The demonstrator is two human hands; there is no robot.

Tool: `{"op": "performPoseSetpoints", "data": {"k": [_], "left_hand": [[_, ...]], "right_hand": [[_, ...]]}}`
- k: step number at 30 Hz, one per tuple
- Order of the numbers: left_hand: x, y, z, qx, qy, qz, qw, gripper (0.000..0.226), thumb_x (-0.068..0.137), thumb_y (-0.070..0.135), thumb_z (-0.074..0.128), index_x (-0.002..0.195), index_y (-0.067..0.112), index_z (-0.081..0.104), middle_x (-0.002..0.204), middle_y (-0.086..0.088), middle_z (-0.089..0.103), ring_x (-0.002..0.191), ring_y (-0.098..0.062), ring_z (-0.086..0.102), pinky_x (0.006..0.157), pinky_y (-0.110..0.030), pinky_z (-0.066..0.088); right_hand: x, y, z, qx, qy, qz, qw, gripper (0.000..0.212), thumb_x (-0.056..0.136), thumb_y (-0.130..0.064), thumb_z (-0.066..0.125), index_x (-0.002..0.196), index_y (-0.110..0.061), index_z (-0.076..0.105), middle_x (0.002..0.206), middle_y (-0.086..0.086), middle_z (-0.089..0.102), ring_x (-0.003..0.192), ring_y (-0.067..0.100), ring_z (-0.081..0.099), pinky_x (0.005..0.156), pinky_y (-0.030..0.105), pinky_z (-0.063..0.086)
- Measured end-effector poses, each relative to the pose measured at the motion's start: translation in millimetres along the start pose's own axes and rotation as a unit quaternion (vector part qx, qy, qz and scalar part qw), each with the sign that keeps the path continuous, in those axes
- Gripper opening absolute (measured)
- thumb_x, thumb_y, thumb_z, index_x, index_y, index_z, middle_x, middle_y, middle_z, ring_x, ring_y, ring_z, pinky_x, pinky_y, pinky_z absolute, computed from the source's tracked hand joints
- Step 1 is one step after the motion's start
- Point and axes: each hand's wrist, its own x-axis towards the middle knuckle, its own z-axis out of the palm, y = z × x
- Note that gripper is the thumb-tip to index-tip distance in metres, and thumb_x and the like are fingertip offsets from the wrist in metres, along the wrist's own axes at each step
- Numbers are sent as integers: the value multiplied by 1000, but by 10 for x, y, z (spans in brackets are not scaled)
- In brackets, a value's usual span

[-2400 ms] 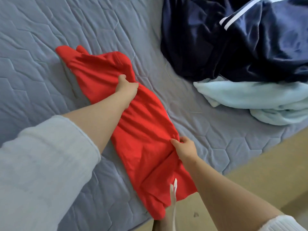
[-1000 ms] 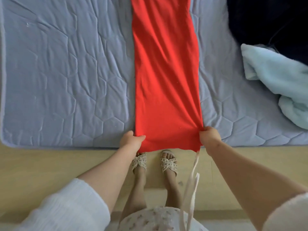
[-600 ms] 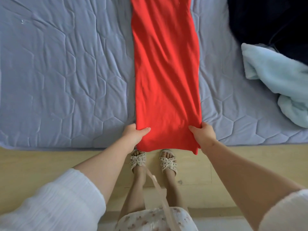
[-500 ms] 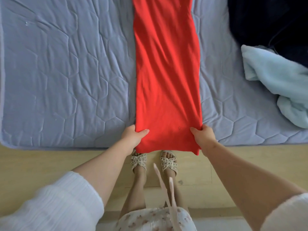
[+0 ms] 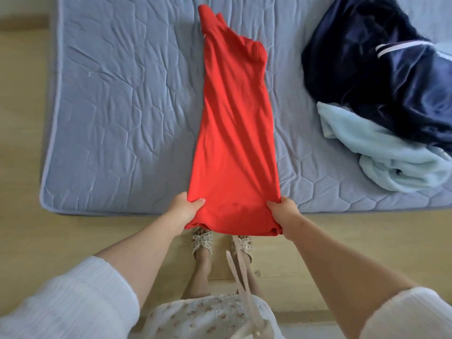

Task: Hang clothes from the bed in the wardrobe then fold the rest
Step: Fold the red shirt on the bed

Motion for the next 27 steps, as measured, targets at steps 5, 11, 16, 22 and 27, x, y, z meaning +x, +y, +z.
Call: {"op": "performPoseSetpoints", "data": {"k": [5,11,16,22,27], "left_hand": [[-531,6,-209,-20,-14,-8,1000,28,90,15,60,116,4,57,116,-17,62,94,-28,59,78,-33,46],[-1124,-86,-415,-32,-37,1,999,31,90,15,60,118,3,56,116,-17,62,87,-21,55,69,-27,43],[-1557,-306,-493,-42,-56,-20,997,26,91,16,59,113,4,58,93,-13,65,64,-17,56,49,-19,36],[-1475,-231,-437,-104,-64,-59,991,17,92,13,56,75,16,53,57,2,59,29,-3,48,34,-7,30],[-1134,305,-441,-167,-74,-101,978,22,93,17,53,72,14,52,57,-2,58,56,-14,46,51,-23,32]], "right_hand": [[-502,48,-68,19,-15,6,1000,17,92,-9,46,106,-4,56,69,7,50,56,22,48,25,12,30],[-1159,155,-205,50,-29,-3,998,10,92,-9,47,99,-9,55,74,9,53,60,24,53,33,24,43],[-1539,490,-239,77,-51,15,996,15,92,-7,49,100,0,60,88,16,55,80,28,54,74,47,48],[-1457,504,-274,106,-61,74,990,11,92,-10,53,82,-6,52,71,11,52,56,22,47,47,25,40],[-1177,-2,-390,172,-65,99,978,5,90,-13,57,93,-10,55,77,7,54,58,20,50,33,17,41]]}}
